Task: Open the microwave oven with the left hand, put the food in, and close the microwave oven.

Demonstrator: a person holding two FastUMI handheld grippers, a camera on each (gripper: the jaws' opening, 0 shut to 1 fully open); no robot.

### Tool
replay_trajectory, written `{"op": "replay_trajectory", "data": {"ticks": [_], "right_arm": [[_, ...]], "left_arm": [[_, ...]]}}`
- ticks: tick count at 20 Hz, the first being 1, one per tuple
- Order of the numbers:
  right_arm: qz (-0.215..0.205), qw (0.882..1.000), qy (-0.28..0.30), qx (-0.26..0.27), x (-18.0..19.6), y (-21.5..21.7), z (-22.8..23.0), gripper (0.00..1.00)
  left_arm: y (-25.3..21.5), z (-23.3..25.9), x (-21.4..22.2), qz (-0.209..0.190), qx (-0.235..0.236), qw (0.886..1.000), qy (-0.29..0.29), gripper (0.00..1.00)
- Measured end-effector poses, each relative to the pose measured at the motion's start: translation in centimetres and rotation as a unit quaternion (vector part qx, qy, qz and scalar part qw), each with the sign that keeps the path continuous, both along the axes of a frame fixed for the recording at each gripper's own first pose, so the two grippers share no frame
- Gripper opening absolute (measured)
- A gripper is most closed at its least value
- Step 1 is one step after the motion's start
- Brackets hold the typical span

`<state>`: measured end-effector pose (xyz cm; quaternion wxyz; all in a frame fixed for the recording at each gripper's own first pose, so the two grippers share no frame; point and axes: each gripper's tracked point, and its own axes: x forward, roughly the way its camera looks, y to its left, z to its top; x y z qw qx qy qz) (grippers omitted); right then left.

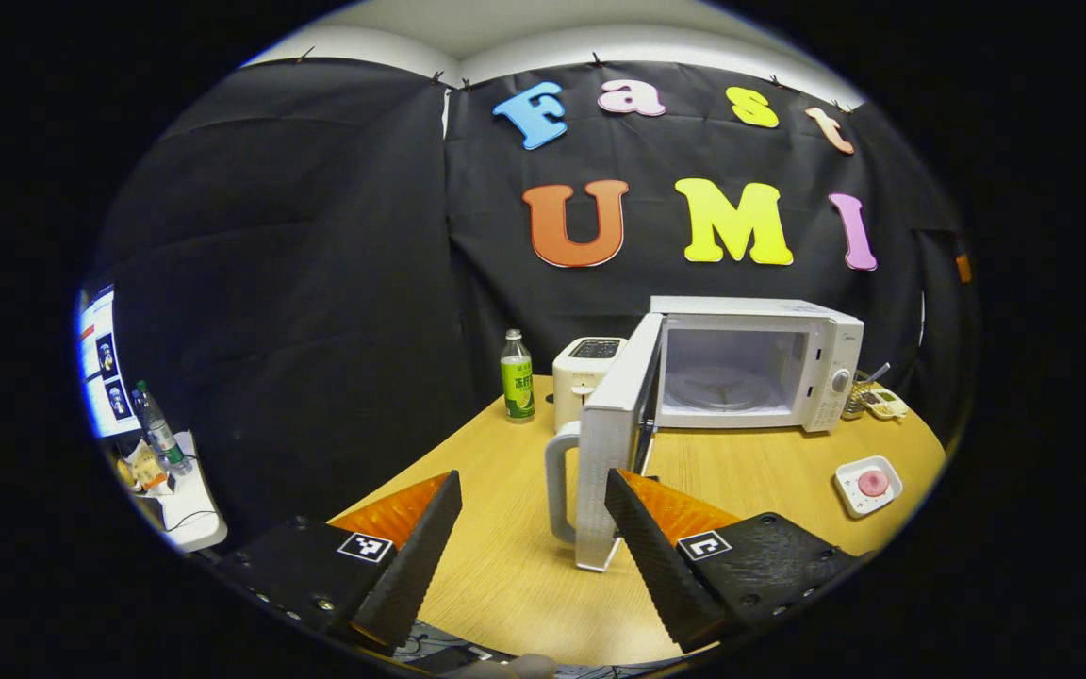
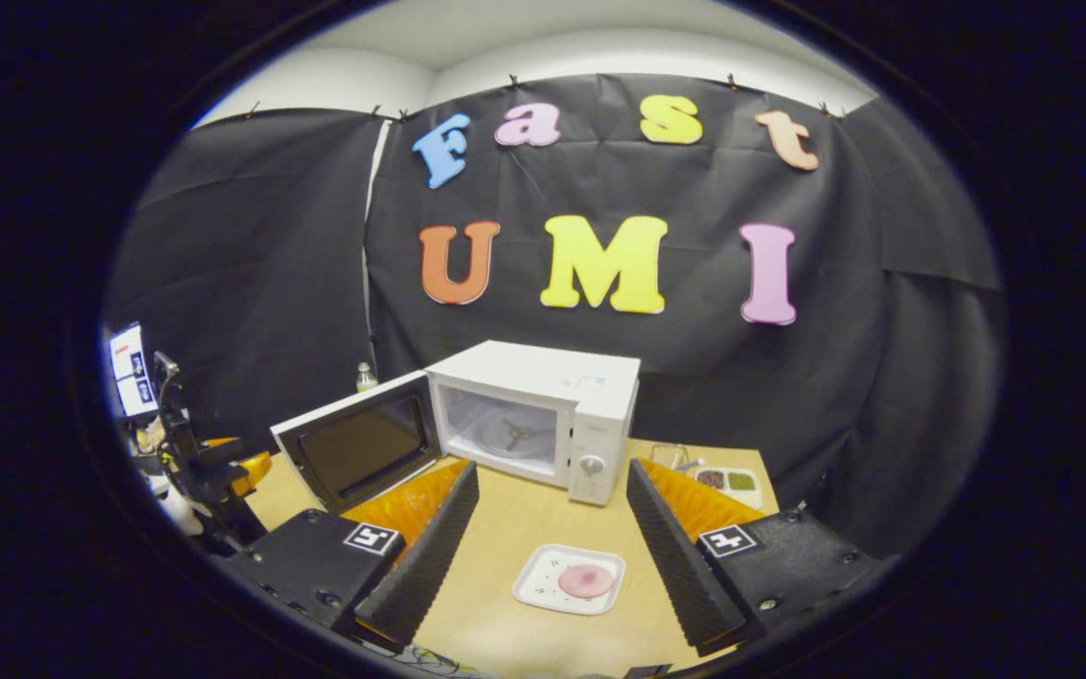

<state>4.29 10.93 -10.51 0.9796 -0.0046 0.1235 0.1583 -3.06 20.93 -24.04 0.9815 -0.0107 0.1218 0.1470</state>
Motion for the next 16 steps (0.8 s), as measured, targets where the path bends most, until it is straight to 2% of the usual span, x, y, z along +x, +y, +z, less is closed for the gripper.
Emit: {"op": "replay_trajectory", "data": {"ticks": [3,5,8,10,14,16], "right_arm": [[-0.016,0.997,0.073,0.006,2.0,-3.3,-7.1,0.95],[-0.028,0.989,0.146,0.016,3.3,-5.4,-13.5,0.91],[-0.035,0.965,0.253,0.053,4.6,-7.3,-21.8,0.83],[-0.021,0.946,0.31,0.094,4.8,-6.9,-25.5,0.81],[0.012,0.915,0.379,0.137,5.8,-5.9,-29.4,0.69],[0.036,0.903,0.4,0.154,6.2,-4.9,-29.9,0.64]], "left_arm": [[-2.7,2.1,-0.1,-0.024,0.003,1.0,-0.01,0.94],[-4.8,3.5,0.2,-0.039,0.003,0.999,-0.015,0.94],[-7.7,5.6,0.9,-0.05,0.001,0.999,-0.021,0.94],[-9.2,6.7,1.6,-0.05,0.001,0.999,-0.017,0.94],[-12.1,8.8,3.1,-0.044,0.013,0.999,-0.012,0.94],[-13.4,9.4,3.7,-0.037,0.009,0.999,-0.011,0.94]]}}
